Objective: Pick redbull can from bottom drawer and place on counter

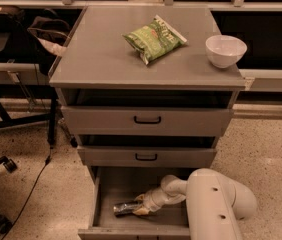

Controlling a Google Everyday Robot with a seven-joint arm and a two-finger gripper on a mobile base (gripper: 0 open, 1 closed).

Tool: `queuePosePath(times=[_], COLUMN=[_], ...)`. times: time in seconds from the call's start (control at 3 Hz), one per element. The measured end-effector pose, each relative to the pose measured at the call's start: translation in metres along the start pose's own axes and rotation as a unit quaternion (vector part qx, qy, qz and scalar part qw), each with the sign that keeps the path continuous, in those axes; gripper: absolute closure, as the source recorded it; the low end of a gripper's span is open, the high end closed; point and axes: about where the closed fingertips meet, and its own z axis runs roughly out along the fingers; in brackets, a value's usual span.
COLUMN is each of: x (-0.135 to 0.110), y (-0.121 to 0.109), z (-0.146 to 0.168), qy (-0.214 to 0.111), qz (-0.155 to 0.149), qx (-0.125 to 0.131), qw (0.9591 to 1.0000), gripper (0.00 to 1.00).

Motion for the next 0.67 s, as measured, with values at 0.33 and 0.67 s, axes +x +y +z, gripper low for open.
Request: queuePosePath(times=[0.33,0.67], x=[-0.0002,-0.0043], y=[0.0001,0.0007], z=[-0.0002,-0.0043], qy=[0.000,-0.005], qz=[0.000,-0.001], qx=[0.000,-0.002], qw=[1.0000,1.0000], gripper=[1.00,1.00])
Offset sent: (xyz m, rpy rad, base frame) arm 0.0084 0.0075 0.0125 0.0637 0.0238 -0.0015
